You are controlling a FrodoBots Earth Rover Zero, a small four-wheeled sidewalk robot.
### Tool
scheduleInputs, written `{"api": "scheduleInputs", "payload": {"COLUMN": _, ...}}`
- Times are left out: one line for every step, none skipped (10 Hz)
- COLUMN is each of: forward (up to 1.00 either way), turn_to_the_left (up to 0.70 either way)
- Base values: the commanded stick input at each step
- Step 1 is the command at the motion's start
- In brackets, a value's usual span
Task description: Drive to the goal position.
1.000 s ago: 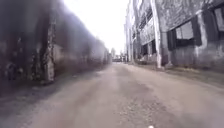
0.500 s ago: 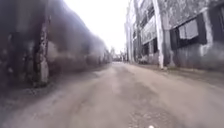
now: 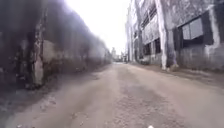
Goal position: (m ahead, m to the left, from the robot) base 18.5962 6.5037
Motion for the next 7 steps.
{"api": "scheduleInputs", "payload": {"forward": 0.5, "turn_to_the_left": 0.0}}
{"api": "scheduleInputs", "payload": {"forward": 0.5, "turn_to_the_left": 0.0}}
{"api": "scheduleInputs", "payload": {"forward": 0.5, "turn_to_the_left": 0.0}}
{"api": "scheduleInputs", "payload": {"forward": 0.5, "turn_to_the_left": 0.0}}
{"api": "scheduleInputs", "payload": {"forward": 0.5, "turn_to_the_left": 0.0}}
{"api": "scheduleInputs", "payload": {"forward": 0.5, "turn_to_the_left": 0.0}}
{"api": "scheduleInputs", "payload": {"forward": 0.5, "turn_to_the_left": 0.0}}
